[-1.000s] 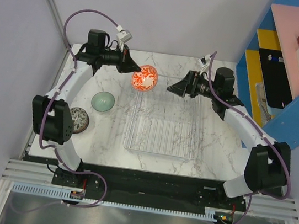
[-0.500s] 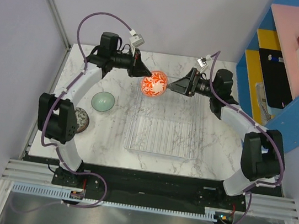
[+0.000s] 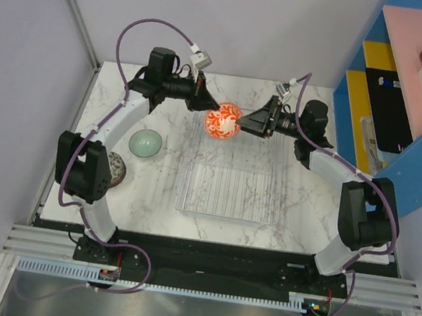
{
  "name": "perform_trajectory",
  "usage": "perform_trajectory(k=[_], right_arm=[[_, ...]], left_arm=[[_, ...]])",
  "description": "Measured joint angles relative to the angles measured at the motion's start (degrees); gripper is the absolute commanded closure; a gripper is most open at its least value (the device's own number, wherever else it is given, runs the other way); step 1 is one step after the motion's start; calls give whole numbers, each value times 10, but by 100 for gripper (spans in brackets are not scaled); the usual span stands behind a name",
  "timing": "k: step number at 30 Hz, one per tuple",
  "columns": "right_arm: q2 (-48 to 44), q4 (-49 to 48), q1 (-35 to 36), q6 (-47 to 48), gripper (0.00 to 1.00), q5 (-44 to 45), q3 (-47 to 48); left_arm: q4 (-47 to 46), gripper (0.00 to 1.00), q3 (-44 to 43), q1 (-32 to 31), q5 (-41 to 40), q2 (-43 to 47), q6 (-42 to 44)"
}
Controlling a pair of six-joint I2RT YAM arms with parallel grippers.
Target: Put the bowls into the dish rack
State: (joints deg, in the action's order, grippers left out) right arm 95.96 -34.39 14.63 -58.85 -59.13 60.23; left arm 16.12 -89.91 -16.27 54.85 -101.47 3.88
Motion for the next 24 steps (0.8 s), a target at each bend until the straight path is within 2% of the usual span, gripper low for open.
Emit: perform_trajectory(k=[19,24], right_arm=[[15,-12,1,-14,4,1,-9],[16,-15,2,-18,7,0,-9]], left_arm=[[0,98,3,-16,-23,0,0],[0,98,3,-20,-24,0,0]])
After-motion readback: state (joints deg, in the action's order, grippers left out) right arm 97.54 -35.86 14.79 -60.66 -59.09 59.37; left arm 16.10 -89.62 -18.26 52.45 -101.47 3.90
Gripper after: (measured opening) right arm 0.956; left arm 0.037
